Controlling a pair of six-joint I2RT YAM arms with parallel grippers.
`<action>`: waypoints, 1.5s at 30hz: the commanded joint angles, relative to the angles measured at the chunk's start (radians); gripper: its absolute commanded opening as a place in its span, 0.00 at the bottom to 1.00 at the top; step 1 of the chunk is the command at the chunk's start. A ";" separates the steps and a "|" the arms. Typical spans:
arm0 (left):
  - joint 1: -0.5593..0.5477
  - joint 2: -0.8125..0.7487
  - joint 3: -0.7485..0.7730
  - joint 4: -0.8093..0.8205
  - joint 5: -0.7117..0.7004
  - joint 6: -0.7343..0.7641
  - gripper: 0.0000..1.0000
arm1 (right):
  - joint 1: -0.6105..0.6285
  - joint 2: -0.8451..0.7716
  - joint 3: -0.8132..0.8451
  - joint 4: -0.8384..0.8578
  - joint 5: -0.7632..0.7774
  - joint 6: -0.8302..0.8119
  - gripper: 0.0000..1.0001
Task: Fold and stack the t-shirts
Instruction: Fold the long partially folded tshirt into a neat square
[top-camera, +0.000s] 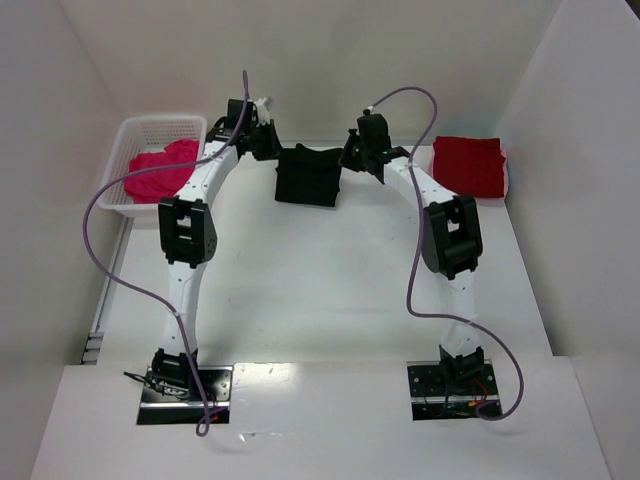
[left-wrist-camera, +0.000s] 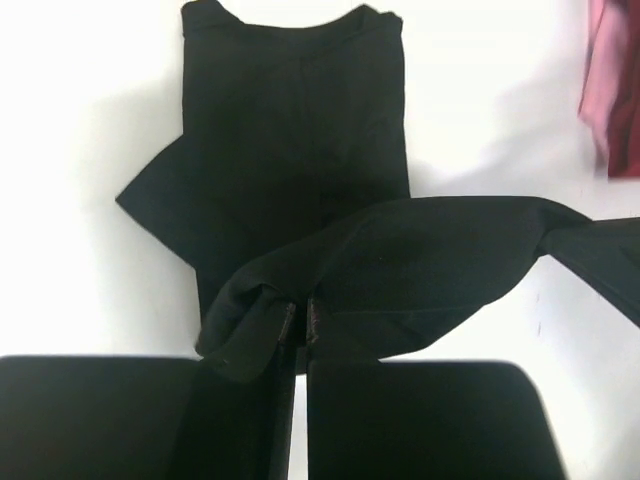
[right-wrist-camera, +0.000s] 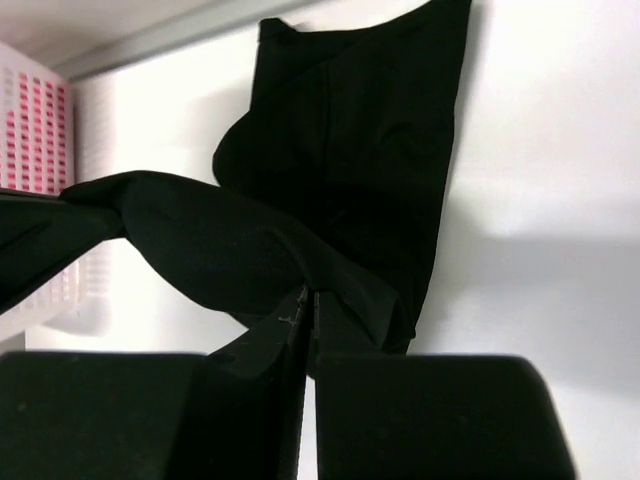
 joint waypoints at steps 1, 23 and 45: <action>0.016 0.077 0.126 0.042 -0.022 -0.006 0.04 | -0.029 0.063 0.099 0.072 0.038 -0.043 0.06; 0.044 0.188 0.351 -0.157 -0.102 0.095 1.00 | -0.029 0.161 0.224 0.011 0.045 -0.106 0.92; 0.081 -0.037 -0.327 0.246 0.055 0.064 0.92 | 0.029 0.116 -0.019 0.141 -0.067 -0.065 0.90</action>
